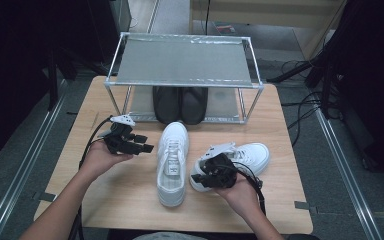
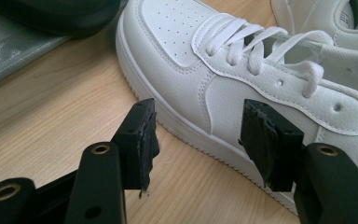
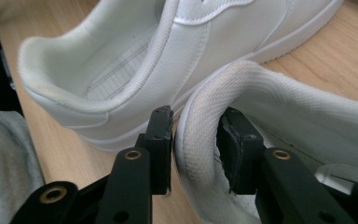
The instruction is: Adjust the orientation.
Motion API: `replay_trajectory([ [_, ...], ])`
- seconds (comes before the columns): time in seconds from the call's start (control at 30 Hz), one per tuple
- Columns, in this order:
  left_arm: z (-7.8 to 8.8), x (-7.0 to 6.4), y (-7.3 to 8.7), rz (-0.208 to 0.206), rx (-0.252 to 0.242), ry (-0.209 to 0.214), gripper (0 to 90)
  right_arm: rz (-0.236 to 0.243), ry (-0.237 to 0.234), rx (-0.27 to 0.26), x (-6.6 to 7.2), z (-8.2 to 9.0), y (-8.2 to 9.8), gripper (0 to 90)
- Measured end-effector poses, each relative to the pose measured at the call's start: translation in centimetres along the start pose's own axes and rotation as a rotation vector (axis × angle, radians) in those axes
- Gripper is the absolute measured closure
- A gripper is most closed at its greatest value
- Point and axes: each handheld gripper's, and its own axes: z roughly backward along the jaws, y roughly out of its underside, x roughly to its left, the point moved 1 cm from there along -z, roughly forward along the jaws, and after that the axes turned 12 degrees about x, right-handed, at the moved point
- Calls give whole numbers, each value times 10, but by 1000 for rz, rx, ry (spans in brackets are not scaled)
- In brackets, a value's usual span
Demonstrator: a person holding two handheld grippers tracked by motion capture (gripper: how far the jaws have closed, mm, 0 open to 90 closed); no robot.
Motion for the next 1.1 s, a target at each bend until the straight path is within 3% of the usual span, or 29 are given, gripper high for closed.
replay_trajectory([
  [0.27,0,0,0,-1,-1,2,455,3,-14,-96,-6,31,7,645],
  [0.43,-1,1,0,3,-3,1,449,2,35,-136,-12,45,14,652],
  [0.63,-2,0,-2,-8,-7,0,445,-52,74,-173,-30,59,24,698],
  [0.83,-5,-1,-5,-27,-12,-3,428,-138,122,-198,-52,68,39,728],
  [1.1,-9,-3,-12,-63,-30,-9,410,-215,162,-193,-69,72,57,813],
])
